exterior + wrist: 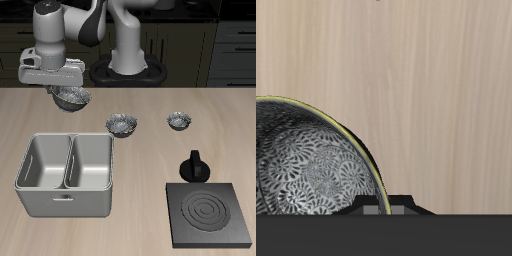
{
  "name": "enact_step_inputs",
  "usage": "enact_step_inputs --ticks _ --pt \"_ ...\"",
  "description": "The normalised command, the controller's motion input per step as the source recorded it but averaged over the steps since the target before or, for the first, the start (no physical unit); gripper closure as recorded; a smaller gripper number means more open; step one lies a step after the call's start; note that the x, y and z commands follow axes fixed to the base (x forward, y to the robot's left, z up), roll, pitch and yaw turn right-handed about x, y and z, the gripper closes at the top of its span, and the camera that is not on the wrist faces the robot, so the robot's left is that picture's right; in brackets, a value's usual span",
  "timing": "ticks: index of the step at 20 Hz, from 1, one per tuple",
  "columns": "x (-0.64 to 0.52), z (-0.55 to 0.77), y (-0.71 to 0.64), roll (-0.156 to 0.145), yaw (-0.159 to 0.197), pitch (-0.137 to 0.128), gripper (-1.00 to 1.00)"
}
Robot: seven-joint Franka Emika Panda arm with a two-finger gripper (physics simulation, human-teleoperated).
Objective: Place the largest bowl in the left side of the drainer and the medium bowl in the right side
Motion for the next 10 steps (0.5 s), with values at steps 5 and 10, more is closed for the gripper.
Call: enact_step_inputs --ticks 5,10 --pt "0.15 0.46 0.17 -0.073 -0.010 0.004 1.00" --pt "0.13 0.42 0.11 -0.053 -0.024 -0.032 1.00"
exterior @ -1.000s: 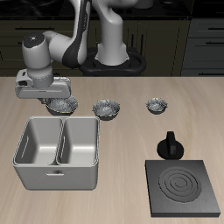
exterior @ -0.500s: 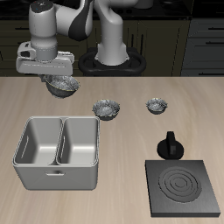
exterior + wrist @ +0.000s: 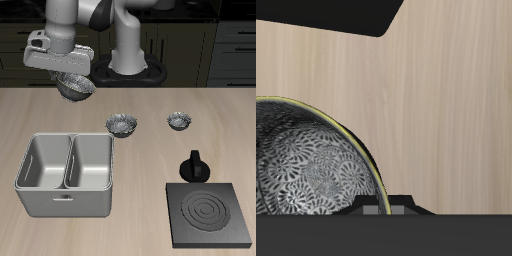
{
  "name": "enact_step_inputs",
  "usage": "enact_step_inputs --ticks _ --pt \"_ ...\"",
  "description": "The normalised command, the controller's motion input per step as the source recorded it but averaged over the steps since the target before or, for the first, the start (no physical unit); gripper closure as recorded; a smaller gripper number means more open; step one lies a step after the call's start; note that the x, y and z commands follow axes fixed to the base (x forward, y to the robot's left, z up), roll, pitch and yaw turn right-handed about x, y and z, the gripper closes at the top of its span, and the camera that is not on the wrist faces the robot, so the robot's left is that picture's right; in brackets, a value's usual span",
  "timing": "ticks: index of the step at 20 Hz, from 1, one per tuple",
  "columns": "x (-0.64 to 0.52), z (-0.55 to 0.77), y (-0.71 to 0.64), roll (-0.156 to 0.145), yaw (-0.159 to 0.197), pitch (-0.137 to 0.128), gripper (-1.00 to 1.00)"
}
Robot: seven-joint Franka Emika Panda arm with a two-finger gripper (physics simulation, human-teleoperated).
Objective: Place the largest bowl in the left side of the drainer and the medium bowl in the right side
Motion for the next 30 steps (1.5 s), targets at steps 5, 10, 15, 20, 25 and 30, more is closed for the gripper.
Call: enact_step_inputs --ticks 5,10,15,20,25,30 --pt "0.25 0.46 0.19 -0.028 0.020 -0.021 1.00" --pt "0.33 0.39 0.08 0.004 -0.001 0.010 1.00" --pt "0.31 0.25 -0.06 -0.021 -0.021 0.010 1.00" --pt "0.57 0.11 0.03 0.007 0.036 0.049 1.00" --pt "0.69 0.09 -0.01 -0.049 -0.017 0.022 1.00" --pt "0.50 0.16 0.04 -0.012 -0.030 -0.004 1.00"
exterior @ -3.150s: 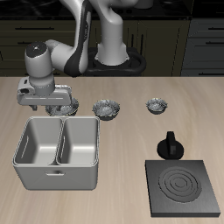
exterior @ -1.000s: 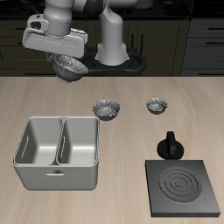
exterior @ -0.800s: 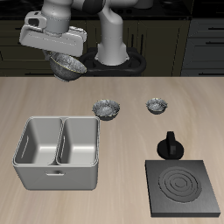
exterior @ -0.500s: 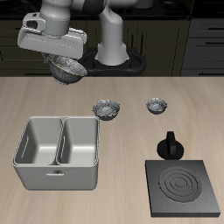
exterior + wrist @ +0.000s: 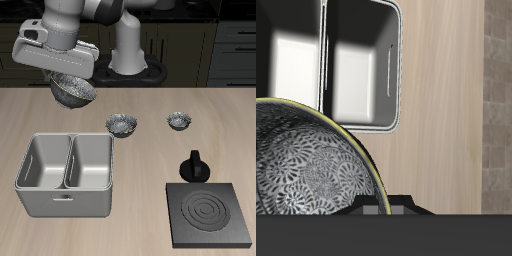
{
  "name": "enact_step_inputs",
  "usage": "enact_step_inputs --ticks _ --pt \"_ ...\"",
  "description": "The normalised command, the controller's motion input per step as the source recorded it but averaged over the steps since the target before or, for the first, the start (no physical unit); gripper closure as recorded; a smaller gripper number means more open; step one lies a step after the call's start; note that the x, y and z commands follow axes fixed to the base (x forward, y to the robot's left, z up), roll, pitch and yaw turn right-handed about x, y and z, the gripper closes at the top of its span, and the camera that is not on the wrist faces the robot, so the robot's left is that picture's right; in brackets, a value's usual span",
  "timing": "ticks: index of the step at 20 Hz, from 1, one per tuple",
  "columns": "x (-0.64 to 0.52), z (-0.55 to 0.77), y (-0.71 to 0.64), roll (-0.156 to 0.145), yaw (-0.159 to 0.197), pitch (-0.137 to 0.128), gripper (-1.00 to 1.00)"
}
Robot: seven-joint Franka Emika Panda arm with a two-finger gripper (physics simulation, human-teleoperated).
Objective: Place the largest bowl in the left side of the drainer and the medium bowl in the right side
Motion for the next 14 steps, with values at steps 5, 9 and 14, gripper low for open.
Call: enact_step_inputs --ticks 5,9,14 --pt "0.55 0.01 0.15 0.075 -0.020 -0.002 1.00" --pt "0.35 -0.07 0.16 0.104 -0.024 -0.020 1.00" --pt "0.32 -0.05 -0.02 0.039 -0.043 -0.016 1.00"
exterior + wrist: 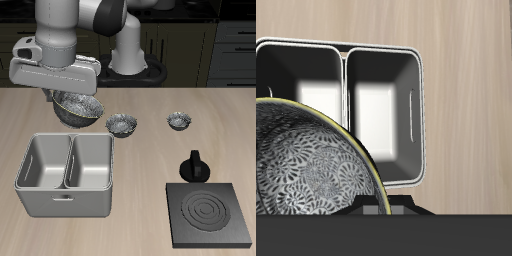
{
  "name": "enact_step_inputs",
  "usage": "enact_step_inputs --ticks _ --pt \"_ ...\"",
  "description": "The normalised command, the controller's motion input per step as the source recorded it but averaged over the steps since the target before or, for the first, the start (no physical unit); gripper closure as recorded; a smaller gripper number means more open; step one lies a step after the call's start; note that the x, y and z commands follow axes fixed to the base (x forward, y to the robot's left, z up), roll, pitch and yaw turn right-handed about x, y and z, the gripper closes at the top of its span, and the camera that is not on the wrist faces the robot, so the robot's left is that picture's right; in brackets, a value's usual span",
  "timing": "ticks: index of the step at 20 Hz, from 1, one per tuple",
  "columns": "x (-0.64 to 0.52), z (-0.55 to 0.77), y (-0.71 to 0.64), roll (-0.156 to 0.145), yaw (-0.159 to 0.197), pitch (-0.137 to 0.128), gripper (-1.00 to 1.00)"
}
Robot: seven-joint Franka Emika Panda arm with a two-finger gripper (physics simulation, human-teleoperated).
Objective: Place the largest bowl in the left side of the drainer and the medium bowl in the right side
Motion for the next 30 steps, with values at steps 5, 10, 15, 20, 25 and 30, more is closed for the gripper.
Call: enact_step_inputs --ticks 5,10,15,20,25,30 --pt "0.31 -0.10 -0.03 -0.034 -0.020 0.018 1.00" --pt "0.19 -0.23 0.13 0.013 0.000 0.019 1.00" --pt "0.07 -0.24 0.07 0.012 0.015 0.026 1.00" --pt "0.04 -0.24 0.01 -0.022 0.035 0.020 1.00" --pt "0.01 -0.32 -0.01 -0.044 0.094 0.047 -1.00" --pt "-0.19 -0.21 0.15 0.034 0.106 0.005 -1.00"
